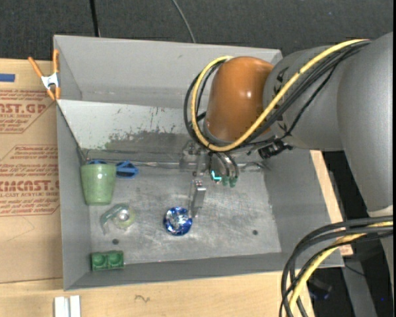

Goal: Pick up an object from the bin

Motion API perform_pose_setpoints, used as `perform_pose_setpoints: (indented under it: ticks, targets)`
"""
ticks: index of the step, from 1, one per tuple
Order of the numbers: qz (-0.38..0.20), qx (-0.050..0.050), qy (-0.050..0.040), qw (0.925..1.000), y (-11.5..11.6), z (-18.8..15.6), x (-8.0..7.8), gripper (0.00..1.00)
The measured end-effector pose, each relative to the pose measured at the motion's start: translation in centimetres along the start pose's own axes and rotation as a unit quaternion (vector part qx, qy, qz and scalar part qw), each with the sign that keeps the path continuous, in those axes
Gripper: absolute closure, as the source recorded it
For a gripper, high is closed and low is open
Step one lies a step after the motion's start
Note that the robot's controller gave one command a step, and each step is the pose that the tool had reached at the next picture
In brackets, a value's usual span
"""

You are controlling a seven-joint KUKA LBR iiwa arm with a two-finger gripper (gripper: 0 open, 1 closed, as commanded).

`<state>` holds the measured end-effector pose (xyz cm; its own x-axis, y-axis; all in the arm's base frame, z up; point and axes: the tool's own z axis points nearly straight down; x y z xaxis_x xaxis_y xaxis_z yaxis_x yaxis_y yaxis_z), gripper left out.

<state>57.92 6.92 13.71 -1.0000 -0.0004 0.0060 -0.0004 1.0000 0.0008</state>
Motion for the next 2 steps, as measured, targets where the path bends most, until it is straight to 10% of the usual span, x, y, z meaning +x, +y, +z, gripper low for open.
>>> perform_pose_setpoints:
  ticks: [1,2]
  targets:
    - [-0.074,0.000,-0.0071,0.9972,-0.8,6.7,7.4,0.00]
    - [-0.176,0.001,-0.0071,0.9844,1.1,6.6,7.4,0.00]
